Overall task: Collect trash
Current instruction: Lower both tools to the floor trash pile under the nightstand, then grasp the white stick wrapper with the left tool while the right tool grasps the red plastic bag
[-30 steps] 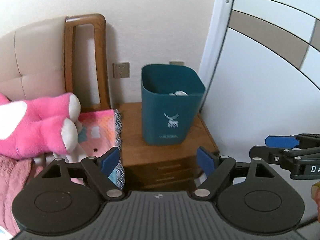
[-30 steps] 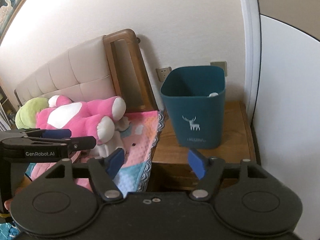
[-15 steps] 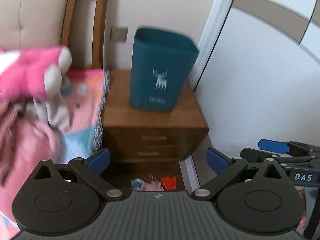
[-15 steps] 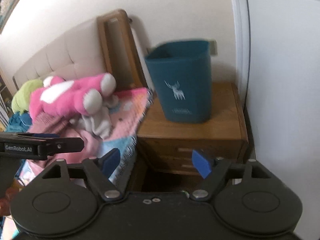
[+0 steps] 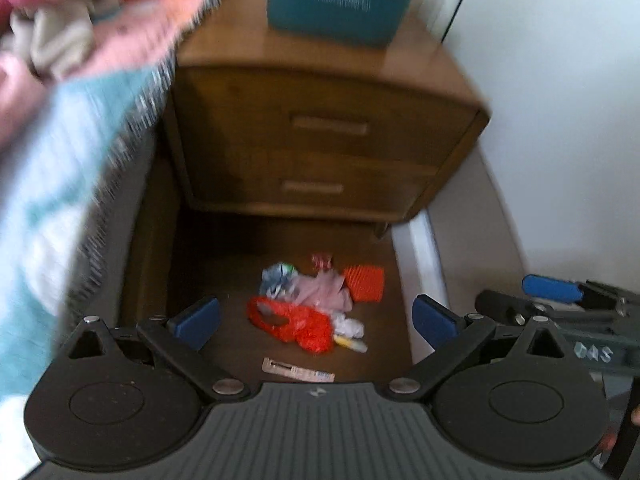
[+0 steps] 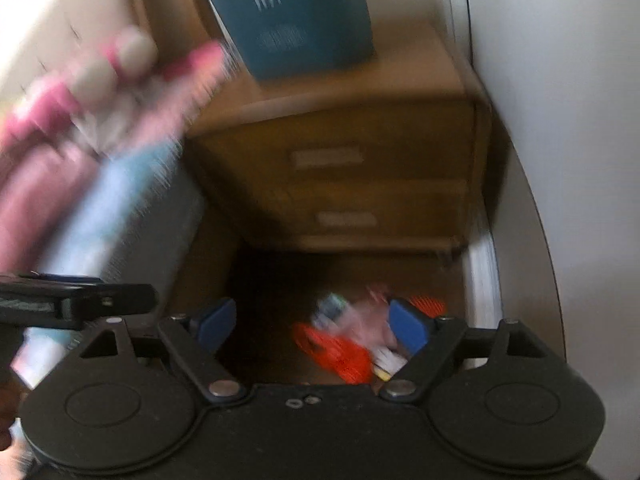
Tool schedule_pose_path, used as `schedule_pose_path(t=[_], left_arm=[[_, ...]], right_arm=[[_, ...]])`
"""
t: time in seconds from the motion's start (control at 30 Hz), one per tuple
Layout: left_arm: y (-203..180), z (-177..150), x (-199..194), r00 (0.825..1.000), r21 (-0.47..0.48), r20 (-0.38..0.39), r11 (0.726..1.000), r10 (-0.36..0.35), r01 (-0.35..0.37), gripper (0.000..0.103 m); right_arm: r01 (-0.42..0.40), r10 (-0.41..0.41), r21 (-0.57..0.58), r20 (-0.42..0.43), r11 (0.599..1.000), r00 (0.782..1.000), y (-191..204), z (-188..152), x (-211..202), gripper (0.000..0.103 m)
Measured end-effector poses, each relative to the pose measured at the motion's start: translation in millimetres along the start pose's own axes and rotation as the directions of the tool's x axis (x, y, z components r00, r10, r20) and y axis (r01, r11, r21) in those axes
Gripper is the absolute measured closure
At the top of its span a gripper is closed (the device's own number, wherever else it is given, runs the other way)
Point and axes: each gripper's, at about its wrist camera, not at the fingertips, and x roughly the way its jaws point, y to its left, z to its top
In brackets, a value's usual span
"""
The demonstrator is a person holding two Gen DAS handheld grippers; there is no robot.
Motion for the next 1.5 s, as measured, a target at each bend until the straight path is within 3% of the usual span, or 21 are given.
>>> schedule_pose_path(t=[0.27,0.4,0.63,0.8,0.9,1.0,1.1,1.33,1.4,1.47,1.5], left_arm=[[11.4,-81.7,137.7,0.989,0.015,-0.142,0.999,0.035,-0.034,0.0],[25.2,-112.9,206.5,0.972,-0.045,-0.234,0.998,0.03,-0.042,0.0],[54.1,-149.0,309.7,0.926,-0.206,-0.373,0.969,0.051,-0.136,0.0],[66.6,-162.5,359.4,0.91,-0.279,-0.413,0.947,0.032,-0.16,0.0],[67.7,-166.6,387.8,0.898,-0.294,-0.439,0.94,0.027,-0.172,0.0],[71.0,-171.3,410.3,0.882,-0.364,-0.471,0.915,-0.019,-0.174,0.0],[71.5,-177.5,427.0,0.865,-0.4,-0.501,0.894,-0.029,-0.202,0.0],[74.3,-185.2,445.2,0.854,-0.455,-0.518,0.861,-0.048,-0.227,0.001],[75.5,-188.0,446.2,0.856,-0.466,-0.516,0.851,-0.038,-0.243,0.001],[74.1,-188.3,448.0,0.854,-0.464,-0.519,0.848,-0.026,-0.256,0.001],[72.6,-188.5,448.5,0.853,-0.457,-0.521,0.851,-0.02,-0.26,0.001]], right_arm=[[0.0,-0.002,-0.011,-0.139,1.0,0.99,-43.4,-59.9,125.4,0.02],[-0.029,0.02,-0.044,-0.198,0.999,0.98,-54.3,-85.5,178.4,0.021],[-0.07,0.049,-0.071,-0.269,0.995,0.962,-61.5,-113.2,260.2,0.022],[-0.076,0.068,-0.013,-0.305,0.997,0.95,-69.3,-119.0,313.0,0.022],[-0.074,0.059,-0.035,-0.33,0.997,0.942,-68.3,-123.0,340.0,0.023],[-0.064,0.042,-0.05,-0.349,0.997,0.936,-67.2,-126.3,359.7,0.024],[-0.047,0.039,-0.012,-0.363,0.999,0.931,-70.6,-130.2,372.7,0.024],[-0.033,0.041,0.029,-0.369,0.999,0.929,-70.7,-132.5,387.2,0.027],[-0.022,0.038,0.046,-0.374,0.999,0.927,-71.6,-133.8,391.1,0.033],[-0.002,0.024,0.058,-0.386,0.998,0.922,-72.9,-135.1,396.0,0.078],[0.017,0.008,0.061,-0.392,0.998,0.92,-72.5,-136.1,398.8,0.078]])
